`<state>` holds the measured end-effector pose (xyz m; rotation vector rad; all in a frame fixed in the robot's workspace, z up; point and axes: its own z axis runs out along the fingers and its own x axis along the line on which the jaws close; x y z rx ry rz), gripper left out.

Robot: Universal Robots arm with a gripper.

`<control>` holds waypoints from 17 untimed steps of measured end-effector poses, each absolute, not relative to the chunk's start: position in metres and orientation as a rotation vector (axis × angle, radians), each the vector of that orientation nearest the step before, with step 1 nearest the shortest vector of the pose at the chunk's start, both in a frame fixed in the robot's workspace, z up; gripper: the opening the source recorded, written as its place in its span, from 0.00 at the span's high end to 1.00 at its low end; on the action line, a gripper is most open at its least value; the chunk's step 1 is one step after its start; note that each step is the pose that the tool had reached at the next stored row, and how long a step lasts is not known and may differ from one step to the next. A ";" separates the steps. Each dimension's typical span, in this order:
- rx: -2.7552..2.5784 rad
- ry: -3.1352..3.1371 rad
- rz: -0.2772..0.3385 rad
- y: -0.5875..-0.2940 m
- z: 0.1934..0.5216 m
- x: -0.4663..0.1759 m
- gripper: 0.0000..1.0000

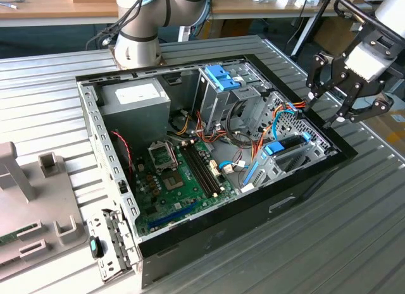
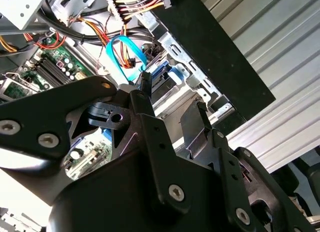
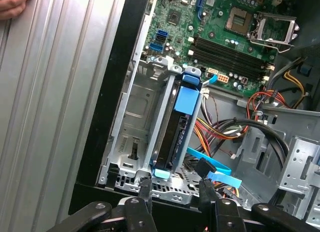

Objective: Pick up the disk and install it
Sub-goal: 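Insert the first disk wire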

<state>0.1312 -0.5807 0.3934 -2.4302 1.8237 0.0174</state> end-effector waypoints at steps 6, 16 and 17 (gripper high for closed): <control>-2.430 1.824 0.018 -0.569 0.393 0.131 0.50; -2.471 1.769 0.021 -0.562 0.393 0.141 0.50; -2.473 1.765 0.021 -0.560 0.393 0.142 0.50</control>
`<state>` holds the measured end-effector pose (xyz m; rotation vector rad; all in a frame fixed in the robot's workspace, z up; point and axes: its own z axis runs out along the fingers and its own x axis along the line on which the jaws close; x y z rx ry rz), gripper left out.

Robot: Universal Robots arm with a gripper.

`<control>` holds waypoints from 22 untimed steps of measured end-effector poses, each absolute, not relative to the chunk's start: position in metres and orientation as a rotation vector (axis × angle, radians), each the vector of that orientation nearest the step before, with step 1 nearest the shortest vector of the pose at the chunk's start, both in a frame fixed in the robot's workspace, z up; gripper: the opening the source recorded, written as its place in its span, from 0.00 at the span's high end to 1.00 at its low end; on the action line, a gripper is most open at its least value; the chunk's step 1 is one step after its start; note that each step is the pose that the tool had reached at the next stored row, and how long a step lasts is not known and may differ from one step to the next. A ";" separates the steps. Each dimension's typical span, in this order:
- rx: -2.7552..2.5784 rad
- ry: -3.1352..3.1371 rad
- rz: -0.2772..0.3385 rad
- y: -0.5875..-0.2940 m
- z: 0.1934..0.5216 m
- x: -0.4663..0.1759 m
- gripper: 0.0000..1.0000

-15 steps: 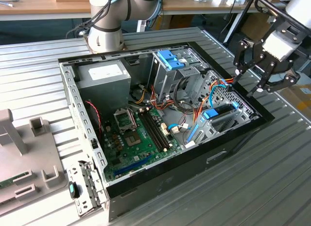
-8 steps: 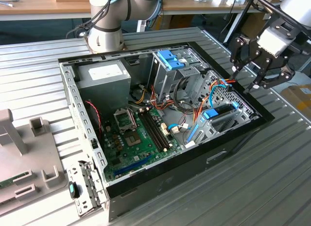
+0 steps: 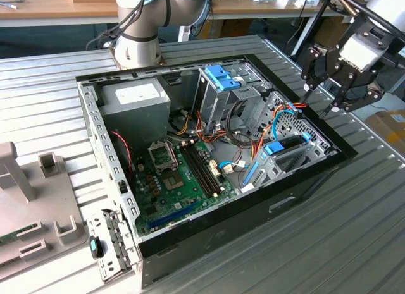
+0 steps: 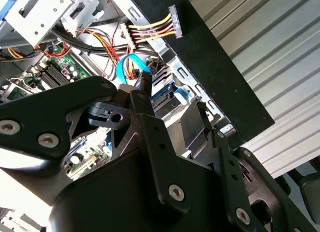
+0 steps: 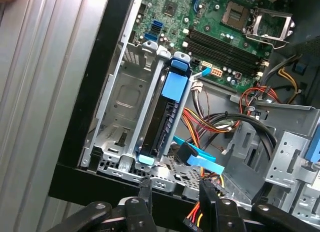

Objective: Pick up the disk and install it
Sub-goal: 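Insert the first disk wire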

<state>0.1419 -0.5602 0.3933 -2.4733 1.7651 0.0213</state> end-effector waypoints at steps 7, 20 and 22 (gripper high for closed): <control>-2.561 1.637 0.029 -0.559 0.393 0.147 0.50; -2.716 1.371 0.045 -0.559 0.389 0.149 0.50; -2.720 1.362 0.045 -0.559 0.388 0.149 0.50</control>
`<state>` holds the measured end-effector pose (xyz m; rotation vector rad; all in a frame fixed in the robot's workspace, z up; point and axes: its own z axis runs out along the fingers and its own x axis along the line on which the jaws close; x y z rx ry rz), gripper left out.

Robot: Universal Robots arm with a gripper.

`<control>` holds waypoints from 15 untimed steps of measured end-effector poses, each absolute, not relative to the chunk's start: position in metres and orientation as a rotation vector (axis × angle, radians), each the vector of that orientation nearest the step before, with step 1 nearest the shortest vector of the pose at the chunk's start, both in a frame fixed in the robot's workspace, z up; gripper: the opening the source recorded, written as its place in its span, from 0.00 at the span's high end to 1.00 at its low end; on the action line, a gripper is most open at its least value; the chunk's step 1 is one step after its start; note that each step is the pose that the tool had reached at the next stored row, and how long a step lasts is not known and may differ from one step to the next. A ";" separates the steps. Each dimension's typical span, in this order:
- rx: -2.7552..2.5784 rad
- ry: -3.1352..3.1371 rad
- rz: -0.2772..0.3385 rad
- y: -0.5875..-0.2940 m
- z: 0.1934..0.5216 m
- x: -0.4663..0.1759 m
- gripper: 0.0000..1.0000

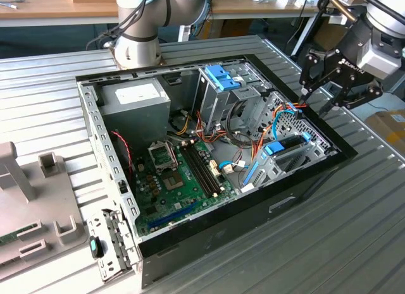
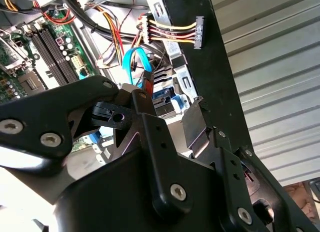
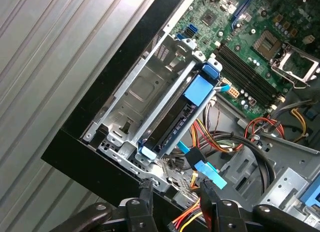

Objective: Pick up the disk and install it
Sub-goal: 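Insert the first disk wire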

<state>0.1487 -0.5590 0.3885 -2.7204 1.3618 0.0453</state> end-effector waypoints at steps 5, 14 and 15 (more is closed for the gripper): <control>-2.735 1.334 0.047 -0.559 0.386 0.149 0.50; -2.766 1.273 0.051 -0.558 0.384 0.159 0.50; -2.773 1.259 0.051 -0.558 0.383 0.160 0.50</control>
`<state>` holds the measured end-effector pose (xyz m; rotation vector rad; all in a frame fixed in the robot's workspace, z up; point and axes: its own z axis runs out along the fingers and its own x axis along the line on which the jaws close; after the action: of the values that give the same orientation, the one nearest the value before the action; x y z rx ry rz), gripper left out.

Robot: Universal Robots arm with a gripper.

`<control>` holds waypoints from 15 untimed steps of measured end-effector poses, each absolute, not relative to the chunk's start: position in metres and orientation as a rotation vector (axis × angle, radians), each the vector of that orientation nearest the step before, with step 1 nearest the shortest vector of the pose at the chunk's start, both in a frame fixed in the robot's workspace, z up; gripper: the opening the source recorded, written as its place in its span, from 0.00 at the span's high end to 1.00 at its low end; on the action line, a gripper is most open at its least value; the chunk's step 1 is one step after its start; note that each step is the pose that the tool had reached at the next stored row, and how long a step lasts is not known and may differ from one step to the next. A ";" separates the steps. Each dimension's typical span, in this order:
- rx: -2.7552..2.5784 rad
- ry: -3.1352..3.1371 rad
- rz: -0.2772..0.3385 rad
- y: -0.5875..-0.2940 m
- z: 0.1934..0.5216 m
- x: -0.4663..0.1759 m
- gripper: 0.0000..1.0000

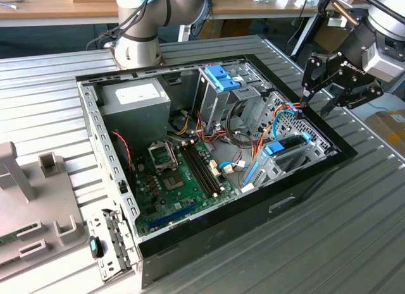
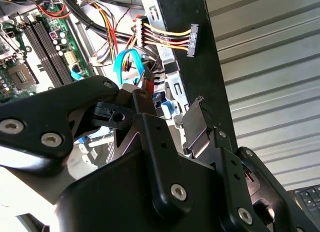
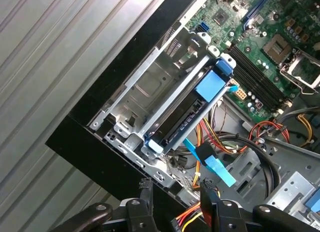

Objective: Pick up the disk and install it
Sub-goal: 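Insert the first disk wire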

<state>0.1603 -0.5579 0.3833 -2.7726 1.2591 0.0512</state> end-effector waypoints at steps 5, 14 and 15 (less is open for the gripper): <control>-2.751 1.243 0.069 -0.557 0.377 0.165 0.50; -2.717 1.218 -0.031 -0.554 0.376 0.165 0.50; -2.714 1.215 -0.042 -0.554 0.376 0.164 0.50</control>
<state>0.1641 -0.5537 0.3761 -2.7141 1.2149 -0.0417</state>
